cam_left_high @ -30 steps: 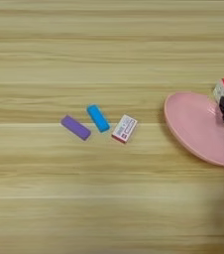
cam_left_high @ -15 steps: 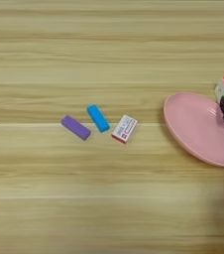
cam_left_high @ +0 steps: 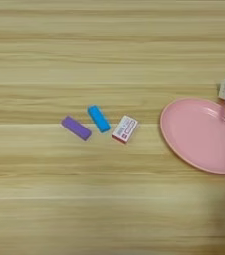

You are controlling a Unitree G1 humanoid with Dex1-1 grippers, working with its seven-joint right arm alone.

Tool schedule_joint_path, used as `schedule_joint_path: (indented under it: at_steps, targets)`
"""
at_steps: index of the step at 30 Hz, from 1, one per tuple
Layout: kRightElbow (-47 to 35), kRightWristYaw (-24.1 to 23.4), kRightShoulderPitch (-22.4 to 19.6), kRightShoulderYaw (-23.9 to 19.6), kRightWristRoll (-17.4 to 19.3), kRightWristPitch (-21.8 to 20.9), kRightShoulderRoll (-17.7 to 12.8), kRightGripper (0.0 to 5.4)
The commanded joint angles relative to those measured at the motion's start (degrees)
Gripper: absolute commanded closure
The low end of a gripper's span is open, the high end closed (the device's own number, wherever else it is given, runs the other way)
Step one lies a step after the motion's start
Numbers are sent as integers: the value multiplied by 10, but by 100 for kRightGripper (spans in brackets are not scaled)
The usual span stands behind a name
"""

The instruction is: Move the objects on the table

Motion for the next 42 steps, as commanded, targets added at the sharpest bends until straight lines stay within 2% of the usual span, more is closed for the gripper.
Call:
schedule_joint_path:
  at_steps: [1, 21, 30, 34, 37, 42]
  targets:
    - [-42, -2, -33, -2, 7, -18, -31, 211]
    - [-55, 3, -37, -4, 17, -15, -38, 214]
    - [-87, 3, -31, -1, 18, -21, -36, 214]
    - [-146, 2, -6, 2, 19, -23, -23, 214]
    - [-224, -3, 25, 7, 22, -9, -12, 214]
    - [-404, -17, 102, 16, 28, 58, 13, 214]
